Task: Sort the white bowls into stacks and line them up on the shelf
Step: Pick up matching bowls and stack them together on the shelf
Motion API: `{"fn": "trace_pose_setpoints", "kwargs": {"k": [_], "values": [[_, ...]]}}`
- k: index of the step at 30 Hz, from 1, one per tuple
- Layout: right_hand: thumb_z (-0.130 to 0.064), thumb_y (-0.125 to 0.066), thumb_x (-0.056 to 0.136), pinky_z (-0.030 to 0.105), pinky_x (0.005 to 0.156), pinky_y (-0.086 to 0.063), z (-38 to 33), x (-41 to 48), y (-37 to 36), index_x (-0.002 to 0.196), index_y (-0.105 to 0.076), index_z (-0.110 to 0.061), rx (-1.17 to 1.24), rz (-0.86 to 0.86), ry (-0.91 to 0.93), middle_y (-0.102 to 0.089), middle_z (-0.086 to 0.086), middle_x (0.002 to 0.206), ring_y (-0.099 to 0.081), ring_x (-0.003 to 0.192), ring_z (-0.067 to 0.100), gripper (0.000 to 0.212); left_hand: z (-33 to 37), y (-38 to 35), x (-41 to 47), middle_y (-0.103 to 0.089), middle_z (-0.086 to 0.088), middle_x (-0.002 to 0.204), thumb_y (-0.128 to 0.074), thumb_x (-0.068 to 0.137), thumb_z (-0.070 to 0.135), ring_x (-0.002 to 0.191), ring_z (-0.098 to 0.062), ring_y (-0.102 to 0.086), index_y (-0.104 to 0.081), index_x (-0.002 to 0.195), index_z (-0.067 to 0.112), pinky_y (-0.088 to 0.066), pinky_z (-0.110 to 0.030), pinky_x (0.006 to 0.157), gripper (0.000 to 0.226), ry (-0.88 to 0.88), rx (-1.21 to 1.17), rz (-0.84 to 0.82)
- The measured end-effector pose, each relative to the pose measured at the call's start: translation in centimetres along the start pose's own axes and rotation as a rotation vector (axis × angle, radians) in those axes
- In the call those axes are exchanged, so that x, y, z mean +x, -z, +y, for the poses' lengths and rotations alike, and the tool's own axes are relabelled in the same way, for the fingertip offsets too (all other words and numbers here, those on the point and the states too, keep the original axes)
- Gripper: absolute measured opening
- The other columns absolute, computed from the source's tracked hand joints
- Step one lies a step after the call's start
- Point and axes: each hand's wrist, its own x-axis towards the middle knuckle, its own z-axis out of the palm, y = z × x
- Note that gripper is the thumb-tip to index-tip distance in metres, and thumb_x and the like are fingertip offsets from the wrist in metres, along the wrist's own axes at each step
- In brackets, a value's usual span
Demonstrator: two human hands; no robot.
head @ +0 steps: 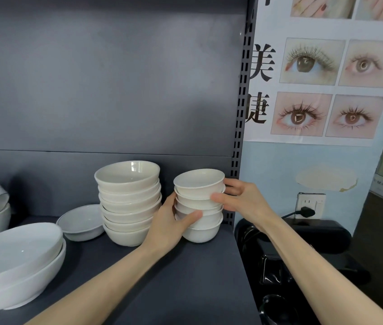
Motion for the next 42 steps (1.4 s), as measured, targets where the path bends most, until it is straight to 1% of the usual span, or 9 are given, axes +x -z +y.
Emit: {"fn": "trace_pose_setpoints", "kwargs": {"k": [7, 10, 14, 16, 21, 27, 33, 37, 42], "values": [[-0.007, -0.077, 0.077, 0.018, 0.065, -0.057, 0.2, -0.2, -0.3, 0.11, -0.063, -0.02, 0.041, 0.044, 0.015, -0.072, -0.008, 0.091, -0.07, 0.075, -0.001, 0.038, -0.2, 0.0, -0.1, -0.062, 0.022, 0.121, -0.075, 0.059, 0.053, 0.115, 0.002, -0.057, -0.048, 0.12, 0.041, -0.044, -0.034, 0.106, 0.068, -0.019, -0.037, -0.011], [-0.006, -0.077, 0.077, 0.016, 0.061, -0.056, 0.2, -0.1, -0.3, 0.102, -0.064, -0.023, 0.04, 0.056, 0.02, -0.072, -0.011, 0.085, -0.07, 0.073, -0.002, 0.033, -0.3, -0.1, 0.1, -0.061, 0.022, 0.122, -0.076, 0.06, 0.05, 0.116, 0.001, -0.057, -0.047, 0.126, 0.037, -0.043, -0.034, 0.106, 0.073, -0.028, -0.054, -0.014], [-0.007, -0.077, 0.077, 0.014, 0.059, -0.053, 0.2, -0.2, -0.6, 0.092, -0.063, -0.028, 0.04, 0.078, 0.018, -0.072, -0.016, 0.077, -0.069, 0.07, -0.004, 0.029, -0.1, 0.0, 0.0, -0.063, 0.033, 0.11, -0.076, 0.059, 0.047, 0.111, 0.005, -0.058, -0.049, 0.112, 0.044, -0.045, -0.027, 0.102, 0.06, -0.025, -0.07, -0.023], [-0.008, -0.077, 0.077, 0.014, 0.059, -0.053, 0.2, -0.3, -0.6, 0.091, -0.064, -0.028, 0.035, 0.085, 0.018, -0.072, -0.016, 0.074, -0.069, 0.071, -0.003, 0.028, -0.2, 0.0, -0.1, -0.063, 0.03, 0.113, -0.076, 0.059, 0.047, 0.113, 0.004, -0.058, -0.049, 0.113, 0.044, -0.045, -0.028, 0.103, 0.061, -0.029, -0.077, -0.025], [-0.012, -0.077, 0.078, 0.016, 0.062, -0.054, 0.2, -0.6, -0.7, 0.1, -0.065, -0.02, 0.042, 0.11, 0.01, -0.073, -0.008, 0.083, -0.071, 0.074, 0.0, 0.026, -0.4, -0.1, -0.2, -0.06, 0.026, 0.119, -0.077, 0.056, 0.046, 0.116, 0.002, -0.056, -0.048, 0.116, 0.044, -0.043, -0.03, 0.105, 0.066, -0.039, -0.1, -0.015], [-0.015, -0.077, 0.078, 0.026, 0.079, -0.058, 0.2, -0.7, -0.7, 0.12, -0.061, -0.012, 0.013, 0.105, -0.013, -0.074, -0.002, 0.095, -0.071, 0.086, 0.008, 0.045, -0.7, -0.1, 0.0, -0.058, 0.024, 0.124, -0.075, 0.06, 0.051, 0.119, 0.002, -0.054, -0.044, 0.122, 0.042, -0.042, -0.034, 0.108, 0.07, -0.032, -0.049, -0.022], [-0.015, -0.078, 0.077, 0.025, 0.09, -0.053, 0.2, -0.9, 0.0, 0.137, -0.048, -0.015, 0.0, 0.05, -0.091, -0.07, 0.006, 0.112, -0.068, 0.101, 0.013, 0.067, -0.6, -0.1, -0.3, -0.062, 0.018, 0.123, -0.075, 0.064, 0.051, 0.117, 0.0, -0.056, -0.048, 0.124, 0.036, -0.042, -0.037, 0.107, 0.068, -0.023, -0.043, -0.02], [-0.01, -0.076, 0.079, 0.01, 0.074, -0.053, 0.0, -1.2, 0.1, 0.135, -0.05, -0.016, -0.006, 0.013, -0.108, -0.07, 0.002, 0.105, -0.066, 0.096, 0.004, 0.062, -0.4, -0.1, -0.5, -0.062, 0.016, 0.125, -0.075, 0.064, 0.051, 0.118, -0.002, -0.057, -0.048, 0.132, 0.025, -0.043, -0.038, 0.107, 0.078, -0.023, -0.066, -0.006], [-0.002, -0.073, 0.08, 0.0, 0.058, -0.044, 0.0, -1.3, -0.1, 0.134, -0.053, -0.014, 0.004, 0.045, -0.094, -0.07, 0.004, 0.103, -0.064, 0.076, -0.012, 0.059, -0.5, -0.1, -0.6, -0.062, 0.017, 0.123, -0.075, 0.062, 0.053, 0.116, -0.001, -0.057, -0.048, 0.129, 0.029, -0.044, -0.037, 0.106, 0.076, -0.015, -0.071, 0.009]]}}
